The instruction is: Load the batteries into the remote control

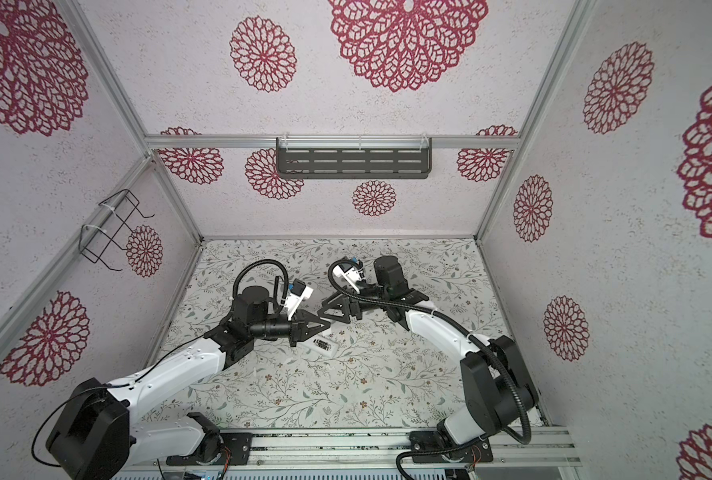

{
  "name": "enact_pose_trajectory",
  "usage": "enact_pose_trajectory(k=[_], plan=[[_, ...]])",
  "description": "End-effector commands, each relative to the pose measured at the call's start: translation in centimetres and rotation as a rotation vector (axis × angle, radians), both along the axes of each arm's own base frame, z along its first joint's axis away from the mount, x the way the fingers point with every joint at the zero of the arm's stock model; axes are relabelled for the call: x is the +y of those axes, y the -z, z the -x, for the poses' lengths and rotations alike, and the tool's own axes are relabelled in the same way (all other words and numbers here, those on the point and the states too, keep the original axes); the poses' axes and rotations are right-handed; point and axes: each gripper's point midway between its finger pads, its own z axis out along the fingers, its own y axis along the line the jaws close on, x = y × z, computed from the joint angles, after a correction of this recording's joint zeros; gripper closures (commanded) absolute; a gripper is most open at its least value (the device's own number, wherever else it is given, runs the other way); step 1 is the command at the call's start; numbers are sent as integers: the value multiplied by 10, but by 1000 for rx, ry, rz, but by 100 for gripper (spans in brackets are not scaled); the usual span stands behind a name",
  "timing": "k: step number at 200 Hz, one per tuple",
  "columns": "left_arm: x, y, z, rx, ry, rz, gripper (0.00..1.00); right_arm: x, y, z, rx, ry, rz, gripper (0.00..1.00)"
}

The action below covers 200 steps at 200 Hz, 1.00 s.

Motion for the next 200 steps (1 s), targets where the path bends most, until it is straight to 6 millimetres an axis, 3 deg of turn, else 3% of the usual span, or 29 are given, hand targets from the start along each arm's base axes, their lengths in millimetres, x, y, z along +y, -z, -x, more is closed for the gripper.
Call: enact_pose_trajectory(k=[1,40,56,83,116,146,153,158,174,200], plan=[[8,-8,-11,-42,-80,31,100,-13,-26,-33,-42,231,40,27],[20,8,-40,-41,-264,32,100,-39,-8,-50,10,481,151,28],[13,11,-52,22,-297,115,100,-58,18,-58,48,597,280,26],[-21,19,-75,187,-252,267,100,-96,71,-63,157,758,530,26],[-64,56,-100,394,-268,288,97,-141,104,-62,218,914,702,25],[-85,99,-114,515,-312,115,96,-176,123,-57,280,993,759,24],[-86,101,-117,534,-317,83,95,-180,126,-56,293,1002,760,24],[-87,119,-121,565,-332,45,95,-183,128,-55,301,1008,759,24],[-89,135,-127,625,-345,-28,93,-190,134,-55,318,1025,763,24],[-95,152,-131,690,-336,-75,92,-195,139,-57,326,1039,756,23]])
